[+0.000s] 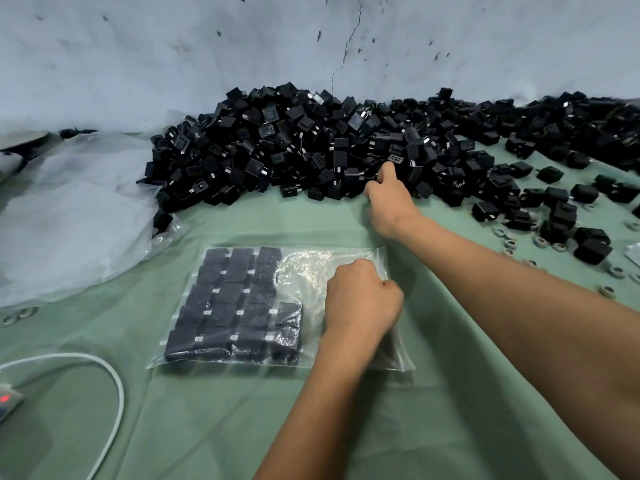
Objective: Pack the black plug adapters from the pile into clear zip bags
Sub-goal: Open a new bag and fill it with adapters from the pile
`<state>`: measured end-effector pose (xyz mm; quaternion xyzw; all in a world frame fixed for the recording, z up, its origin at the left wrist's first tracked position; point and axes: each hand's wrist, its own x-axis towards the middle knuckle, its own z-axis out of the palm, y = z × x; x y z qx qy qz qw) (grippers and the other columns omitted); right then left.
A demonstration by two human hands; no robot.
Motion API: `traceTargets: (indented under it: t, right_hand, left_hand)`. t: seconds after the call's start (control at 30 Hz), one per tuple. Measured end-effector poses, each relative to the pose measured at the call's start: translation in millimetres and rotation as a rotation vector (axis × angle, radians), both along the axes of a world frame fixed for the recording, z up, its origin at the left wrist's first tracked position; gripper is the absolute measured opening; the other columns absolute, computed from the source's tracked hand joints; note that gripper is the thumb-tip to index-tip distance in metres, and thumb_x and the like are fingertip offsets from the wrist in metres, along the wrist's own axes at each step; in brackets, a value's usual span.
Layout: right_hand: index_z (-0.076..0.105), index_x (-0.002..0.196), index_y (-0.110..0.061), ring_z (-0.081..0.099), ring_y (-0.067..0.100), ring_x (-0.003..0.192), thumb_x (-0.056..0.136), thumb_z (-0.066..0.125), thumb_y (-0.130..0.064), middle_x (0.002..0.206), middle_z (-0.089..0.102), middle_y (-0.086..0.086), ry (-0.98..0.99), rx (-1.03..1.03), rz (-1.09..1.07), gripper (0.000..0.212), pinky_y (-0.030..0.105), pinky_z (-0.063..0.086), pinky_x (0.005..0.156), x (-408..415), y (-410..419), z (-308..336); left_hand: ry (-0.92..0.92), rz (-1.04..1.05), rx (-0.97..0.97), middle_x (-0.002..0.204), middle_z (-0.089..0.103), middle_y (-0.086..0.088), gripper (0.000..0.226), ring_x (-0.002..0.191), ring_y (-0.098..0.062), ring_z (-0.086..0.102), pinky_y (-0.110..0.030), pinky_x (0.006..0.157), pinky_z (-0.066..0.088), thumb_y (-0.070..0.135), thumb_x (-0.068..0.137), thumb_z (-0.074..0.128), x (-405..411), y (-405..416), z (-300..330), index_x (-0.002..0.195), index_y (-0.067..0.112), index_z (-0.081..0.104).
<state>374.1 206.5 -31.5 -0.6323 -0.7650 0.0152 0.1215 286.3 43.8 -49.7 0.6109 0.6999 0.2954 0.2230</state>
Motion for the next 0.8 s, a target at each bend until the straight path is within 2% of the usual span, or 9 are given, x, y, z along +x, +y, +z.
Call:
traceTargets:
  t: [0.07,0.17,0.27,0.37,0.43,0.5,0.63,0.7,0.8]
  right_hand:
    - [0.059,0.098,-0.001,0.055,0.037,0.096,0.093,0.070,-0.009,0.129,0.034,0.014,0.102,-0.008,-0.031,0.015,0.045,0.052,0.090,2,-3,0]
    - [0.058,0.103,-0.008,0.059,0.036,0.098,0.086,0.083,-0.038,0.121,0.051,0.012,0.176,-0.013,-0.126,0.043,0.042,0.050,0.086,15,-10,-2]
    - [0.050,0.116,-0.013,0.061,0.038,0.106,0.085,0.081,-0.047,0.119,0.060,0.012,0.128,0.056,-0.175,0.055,0.043,0.049,0.081,33,-15,-8]
    - [0.049,0.142,-0.026,0.051,0.034,0.123,0.093,0.071,-0.044,0.140,0.046,0.008,0.104,-0.001,-0.014,0.056,0.048,0.049,0.101,43,-20,-11]
    - [0.059,0.137,-0.027,0.049,0.032,0.124,0.099,0.066,-0.032,0.133,0.048,0.005,0.090,-0.061,0.092,0.039,0.046,0.047,0.104,46,-23,-10]
    - [0.069,0.121,-0.021,0.056,0.031,0.113,0.097,0.069,-0.021,0.114,0.051,0.004,0.199,-0.050,0.093,0.024,0.038,0.047,0.097,47,-28,-9]
    - [0.070,0.109,-0.023,0.061,0.016,0.083,0.089,0.079,-0.030,0.095,0.064,-0.001,0.612,-0.025,-0.025,0.023,0.025,0.046,0.072,53,-65,-1]
    - [0.074,0.101,-0.020,0.061,0.012,0.068,0.088,0.081,-0.023,0.092,0.069,0.002,0.823,-0.190,0.025,0.015,0.021,0.048,0.061,59,-90,6]
    - [0.076,0.104,-0.020,0.065,0.011,0.069,0.089,0.078,-0.005,0.100,0.070,0.007,0.830,-0.431,0.241,0.021,0.020,0.054,0.064,65,-125,14]
  left_hand:
    - [-0.025,0.009,-0.005,0.082,0.064,-0.010,0.014,0.080,-0.037,0.059,-0.034,0.066,0.043,0.024,0.080,0.058,-2,2,0,0.077,0.010,0.060]
    - [-0.063,0.008,-0.020,0.074,0.063,-0.006,0.016,0.076,-0.035,0.058,-0.035,0.064,0.044,0.024,0.078,0.058,-5,3,-2,0.073,0.010,0.059]
    - [-0.077,0.009,-0.031,0.070,0.062,-0.005,0.017,0.073,-0.033,0.058,-0.034,0.063,0.044,0.025,0.077,0.057,-5,3,-2,0.071,0.009,0.059]
    - [-0.080,0.016,-0.037,0.072,0.062,-0.006,0.017,0.073,-0.033,0.058,-0.033,0.063,0.041,0.026,0.076,0.057,-3,1,0,0.071,0.009,0.059]
    - [-0.089,0.028,-0.034,0.073,0.063,-0.007,0.018,0.073,-0.033,0.058,-0.033,0.062,0.039,0.025,0.077,0.058,-4,0,1,0.070,0.008,0.059]
    - [-0.111,0.031,-0.028,0.069,0.062,-0.007,0.018,0.069,-0.030,0.057,-0.033,0.057,0.037,0.022,0.078,0.058,-5,0,2,0.068,0.008,0.058]
    - [-0.173,0.035,-0.055,0.064,0.059,-0.005,0.018,0.062,-0.026,0.053,-0.032,0.052,0.035,0.022,0.077,0.056,-7,-4,7,0.064,0.009,0.055]
    - [-0.219,0.042,-0.071,0.064,0.060,-0.005,0.015,0.063,-0.026,0.054,-0.032,0.053,0.037,0.025,0.069,0.050,-8,-7,11,0.063,0.011,0.054]
    - [-0.271,0.075,-0.088,0.072,0.065,-0.008,0.015,0.070,-0.029,0.060,-0.033,0.058,0.042,0.022,0.068,0.048,-9,-9,16,0.068,0.011,0.058]
